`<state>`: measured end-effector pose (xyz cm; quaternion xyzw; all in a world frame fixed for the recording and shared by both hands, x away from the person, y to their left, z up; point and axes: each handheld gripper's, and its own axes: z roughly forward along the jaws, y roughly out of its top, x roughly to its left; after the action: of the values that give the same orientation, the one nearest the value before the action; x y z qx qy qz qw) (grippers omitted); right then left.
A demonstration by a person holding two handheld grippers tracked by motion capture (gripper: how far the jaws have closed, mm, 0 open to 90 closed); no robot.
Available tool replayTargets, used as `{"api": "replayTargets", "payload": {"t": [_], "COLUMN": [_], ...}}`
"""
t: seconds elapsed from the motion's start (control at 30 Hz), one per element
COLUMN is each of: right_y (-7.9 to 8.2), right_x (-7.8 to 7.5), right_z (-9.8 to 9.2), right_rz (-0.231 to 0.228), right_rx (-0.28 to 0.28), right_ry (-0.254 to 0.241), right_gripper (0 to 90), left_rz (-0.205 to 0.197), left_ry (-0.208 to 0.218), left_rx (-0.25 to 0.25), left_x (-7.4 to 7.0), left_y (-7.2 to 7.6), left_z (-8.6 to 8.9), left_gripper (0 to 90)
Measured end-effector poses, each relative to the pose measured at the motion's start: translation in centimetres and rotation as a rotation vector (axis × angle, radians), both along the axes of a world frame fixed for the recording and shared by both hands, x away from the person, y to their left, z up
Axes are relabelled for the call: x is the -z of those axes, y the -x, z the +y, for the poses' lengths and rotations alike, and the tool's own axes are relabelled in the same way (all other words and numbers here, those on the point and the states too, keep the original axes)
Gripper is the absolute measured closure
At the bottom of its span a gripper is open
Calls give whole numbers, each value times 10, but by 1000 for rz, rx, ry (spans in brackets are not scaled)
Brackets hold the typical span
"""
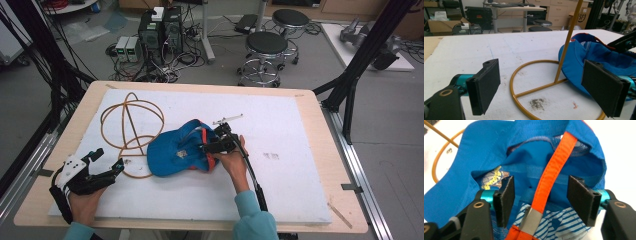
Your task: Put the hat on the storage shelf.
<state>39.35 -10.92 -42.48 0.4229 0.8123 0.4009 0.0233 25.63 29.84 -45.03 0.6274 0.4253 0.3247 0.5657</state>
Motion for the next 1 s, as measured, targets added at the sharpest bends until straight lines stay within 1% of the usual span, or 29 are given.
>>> {"api": "replayTargets", "payload": {"t": [0.1, 0.13, 0.23, 0.27, 0.3, 0.33, 0.4, 0.5, 0.57, 0.73, 0.93, 1.0], "right_y": [-1, -1, -2, -2, -3, -4, -4, -4, -4, -3, -2, -1], "right_x": [2, 4, 5, 5, 6, 7, 7, 6, 6, 3, -1, -2], "right_z": [1, 1, 1, 1, 0, -2, -3, -4, -4, -6, -10, -12], "right_rz": [16, 19, 32, 48, 50, 73, 82, 83, 77, 87, 75, 80], "right_rx": [-1, -2, -6, -1, -3, 5, 4, 1, -4, 1, 4, 5], "right_ry": [6, 5, -4, -13, -23, -43, -47, -51, -48, -60, -76, -83], "right_gripper": [468, 507, 560, 596, 609, 636, 680, 740, 752, 797, 797, 797], "left_rz": [0, 0, 0, 0, -2, -1, 0, 0, 0, -1, -1, 0], "left_ry": [0, -1, -1, 0, -1, -1, 0, 0, -1, -3, -2, 1], "left_rx": [0, 0, 1, 1, 0, 1, 0, 0, 1, 1, 0, 0], "left_x": [0, 0, 0, 0, 0, 0, 0, 0, 0, 0, 0, 0], "left_y": [0, 0, 0, 0, 0, 0, 0, 0, 0, 0, 0, 0], "left_z": [0, 0, 0, 0, 0, 0, 0, 0, 0, 0, 0, -1], "left_gripper": [161, 161, 161, 161, 161, 161, 161, 161, 161, 161, 161, 161]}}
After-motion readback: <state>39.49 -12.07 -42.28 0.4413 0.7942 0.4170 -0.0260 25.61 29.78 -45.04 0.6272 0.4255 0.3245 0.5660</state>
